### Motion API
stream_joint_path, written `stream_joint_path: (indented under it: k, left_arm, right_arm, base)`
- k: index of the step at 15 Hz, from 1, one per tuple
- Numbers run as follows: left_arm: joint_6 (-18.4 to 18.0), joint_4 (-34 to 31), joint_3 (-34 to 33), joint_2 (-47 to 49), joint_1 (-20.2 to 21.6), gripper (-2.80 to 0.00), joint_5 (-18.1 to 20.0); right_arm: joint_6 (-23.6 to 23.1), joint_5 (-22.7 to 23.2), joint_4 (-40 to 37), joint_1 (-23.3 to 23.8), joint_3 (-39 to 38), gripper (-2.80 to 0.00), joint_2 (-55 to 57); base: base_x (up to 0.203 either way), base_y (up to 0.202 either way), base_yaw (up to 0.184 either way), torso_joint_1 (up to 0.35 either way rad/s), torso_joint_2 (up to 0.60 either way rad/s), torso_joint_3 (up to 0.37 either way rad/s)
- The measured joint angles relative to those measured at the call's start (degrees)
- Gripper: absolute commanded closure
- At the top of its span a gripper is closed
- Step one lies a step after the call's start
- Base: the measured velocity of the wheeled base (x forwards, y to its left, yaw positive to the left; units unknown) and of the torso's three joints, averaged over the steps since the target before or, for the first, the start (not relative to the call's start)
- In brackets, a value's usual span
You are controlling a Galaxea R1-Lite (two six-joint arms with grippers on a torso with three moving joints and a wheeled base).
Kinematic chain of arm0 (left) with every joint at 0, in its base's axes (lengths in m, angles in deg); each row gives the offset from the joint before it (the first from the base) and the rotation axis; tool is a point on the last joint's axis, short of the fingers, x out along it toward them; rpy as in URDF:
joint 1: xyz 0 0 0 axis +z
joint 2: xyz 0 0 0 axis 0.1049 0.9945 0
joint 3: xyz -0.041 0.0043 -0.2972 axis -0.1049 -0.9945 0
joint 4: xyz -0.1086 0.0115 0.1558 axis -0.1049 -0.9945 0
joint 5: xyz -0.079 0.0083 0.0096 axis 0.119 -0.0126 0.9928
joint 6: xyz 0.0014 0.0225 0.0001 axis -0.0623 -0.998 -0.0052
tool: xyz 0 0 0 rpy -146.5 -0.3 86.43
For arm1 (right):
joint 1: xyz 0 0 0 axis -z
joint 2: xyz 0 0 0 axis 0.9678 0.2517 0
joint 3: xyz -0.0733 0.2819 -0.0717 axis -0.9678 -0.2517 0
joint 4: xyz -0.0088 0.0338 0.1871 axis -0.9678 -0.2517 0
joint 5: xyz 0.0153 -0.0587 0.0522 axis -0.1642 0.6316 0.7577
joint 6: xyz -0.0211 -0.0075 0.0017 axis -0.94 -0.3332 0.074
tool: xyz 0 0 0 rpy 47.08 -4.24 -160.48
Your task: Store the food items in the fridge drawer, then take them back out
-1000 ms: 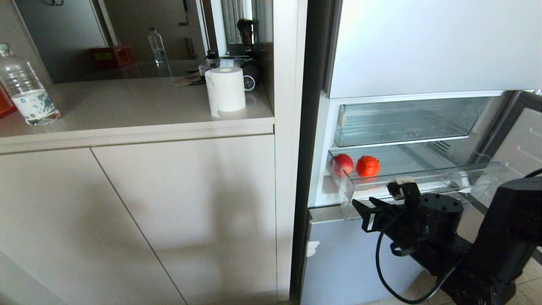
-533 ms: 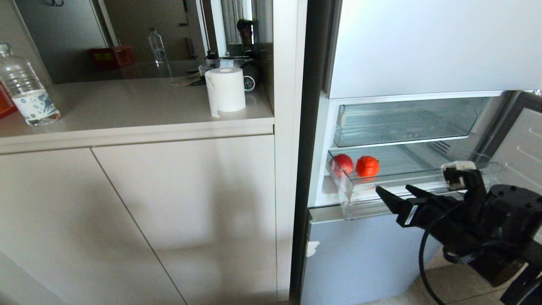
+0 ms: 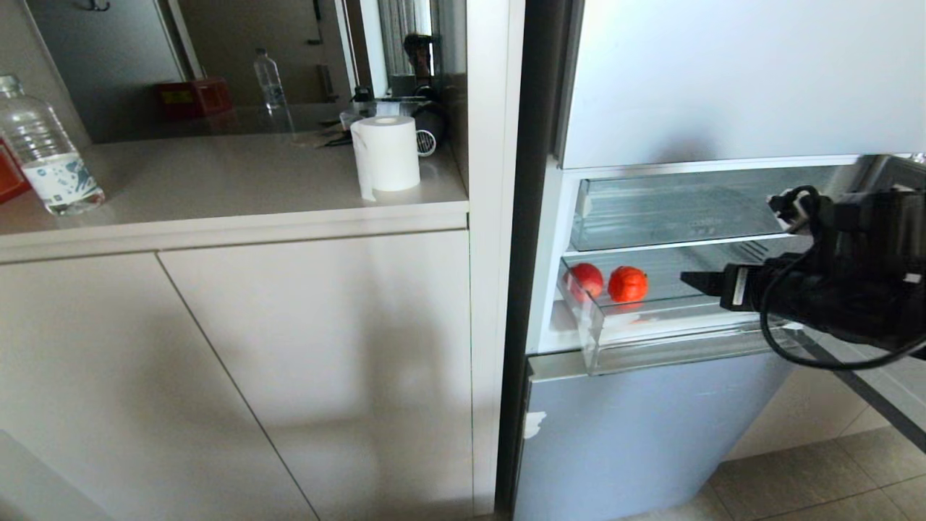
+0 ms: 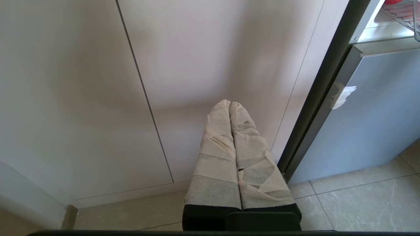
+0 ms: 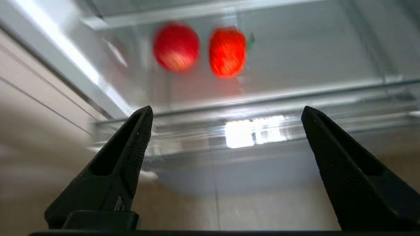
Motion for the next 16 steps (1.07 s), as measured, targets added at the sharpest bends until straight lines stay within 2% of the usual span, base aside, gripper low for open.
stream_joint_path:
  k: [5,8,12,16]
  left_arm:
    - [0.0,0.0,0.0,0.0,0.0,0.00,0.0]
    - [0.0,0.0,0.0,0.0,0.0,0.00,0.0]
    - [0.0,0.0,0.0,0.0,0.0,0.00,0.0]
    - [0.0,0.0,0.0,0.0,0.0,0.00,0.0]
  right_arm:
    - [-3.3,0.4,-5.9,2.0,13.8,-2.80,13.5]
    - [-4.5,0.8,-8.6,2.6,19.5,-2.80,18.3]
    - [-5.2,0.7,-17.1,2.9,21.1,-2.80,18.0]
    - [-5.0,0.7,-30.8,4.0,21.2,-2.80,12.3]
  base:
    - [0.000,0.000,0.000,0.000,0.00,0.000]
    - [0.000,0.000,0.000,0.000,0.00,0.000]
    - [0.000,0.000,0.000,0.000,0.00,0.000]
    - [0.000,0.000,0.000,0.000,0.00,0.000]
